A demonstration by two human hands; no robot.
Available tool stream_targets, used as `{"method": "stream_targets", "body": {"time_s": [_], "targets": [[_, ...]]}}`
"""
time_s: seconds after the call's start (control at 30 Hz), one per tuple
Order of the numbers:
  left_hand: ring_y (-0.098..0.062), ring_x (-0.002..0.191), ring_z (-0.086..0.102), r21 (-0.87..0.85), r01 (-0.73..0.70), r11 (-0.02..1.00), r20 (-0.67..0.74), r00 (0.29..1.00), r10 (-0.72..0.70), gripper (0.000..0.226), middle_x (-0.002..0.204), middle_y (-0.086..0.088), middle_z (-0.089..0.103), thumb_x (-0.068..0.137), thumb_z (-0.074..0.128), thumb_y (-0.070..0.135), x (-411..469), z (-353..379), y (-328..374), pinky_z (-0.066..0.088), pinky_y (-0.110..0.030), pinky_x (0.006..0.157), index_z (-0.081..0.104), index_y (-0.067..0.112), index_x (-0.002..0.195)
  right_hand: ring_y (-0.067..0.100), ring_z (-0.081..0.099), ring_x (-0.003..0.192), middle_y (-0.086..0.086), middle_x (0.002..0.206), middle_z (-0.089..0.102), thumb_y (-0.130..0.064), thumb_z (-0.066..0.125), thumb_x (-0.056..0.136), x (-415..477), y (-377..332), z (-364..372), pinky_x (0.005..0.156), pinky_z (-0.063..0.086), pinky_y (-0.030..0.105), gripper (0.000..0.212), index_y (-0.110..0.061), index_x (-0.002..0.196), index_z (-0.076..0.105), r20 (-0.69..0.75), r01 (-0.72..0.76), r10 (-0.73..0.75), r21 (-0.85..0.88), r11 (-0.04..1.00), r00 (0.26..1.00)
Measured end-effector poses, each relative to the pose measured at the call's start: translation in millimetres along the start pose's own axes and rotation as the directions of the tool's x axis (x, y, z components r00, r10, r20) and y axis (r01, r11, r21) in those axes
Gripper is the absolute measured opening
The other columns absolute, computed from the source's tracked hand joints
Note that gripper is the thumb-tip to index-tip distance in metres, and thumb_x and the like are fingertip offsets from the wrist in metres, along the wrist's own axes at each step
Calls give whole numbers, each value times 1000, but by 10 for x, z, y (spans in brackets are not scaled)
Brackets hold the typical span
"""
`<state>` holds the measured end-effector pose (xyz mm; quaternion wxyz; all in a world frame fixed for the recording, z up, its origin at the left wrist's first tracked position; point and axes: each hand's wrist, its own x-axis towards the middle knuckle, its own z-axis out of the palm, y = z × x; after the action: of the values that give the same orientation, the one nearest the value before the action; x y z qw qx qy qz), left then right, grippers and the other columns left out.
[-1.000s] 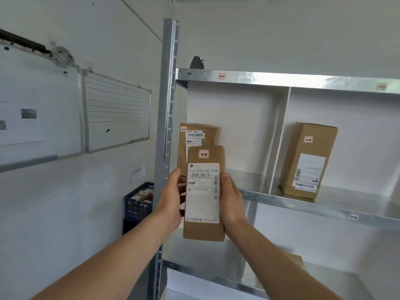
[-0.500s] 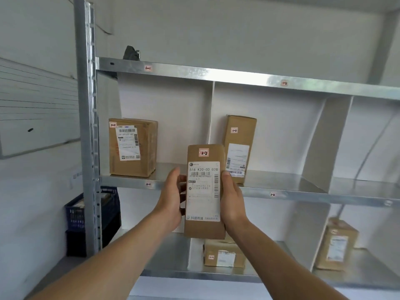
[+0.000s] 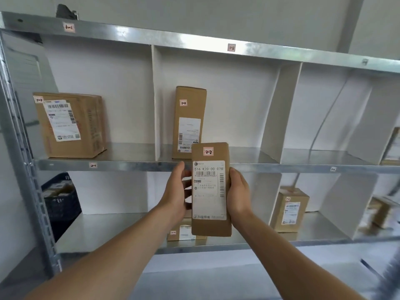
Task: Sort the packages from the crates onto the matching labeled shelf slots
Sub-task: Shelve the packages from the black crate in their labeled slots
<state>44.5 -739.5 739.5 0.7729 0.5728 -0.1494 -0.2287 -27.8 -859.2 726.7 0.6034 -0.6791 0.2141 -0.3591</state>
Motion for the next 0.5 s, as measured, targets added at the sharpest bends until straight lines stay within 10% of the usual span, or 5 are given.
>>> {"method": "stream_targets", "body": {"time_s": [0.5], "targets": [[-24, 79, 61, 39, 120, 992, 18, 993, -120, 57, 83, -8, 67, 100, 29, 62, 122, 791, -596, 43, -35, 69, 53, 11, 103, 34, 69, 96, 15, 99, 70, -49, 32, 83, 202, 449, -887, 77, 51, 42, 44, -17, 86, 62, -58, -92, 89, -62, 994, 994]]}}
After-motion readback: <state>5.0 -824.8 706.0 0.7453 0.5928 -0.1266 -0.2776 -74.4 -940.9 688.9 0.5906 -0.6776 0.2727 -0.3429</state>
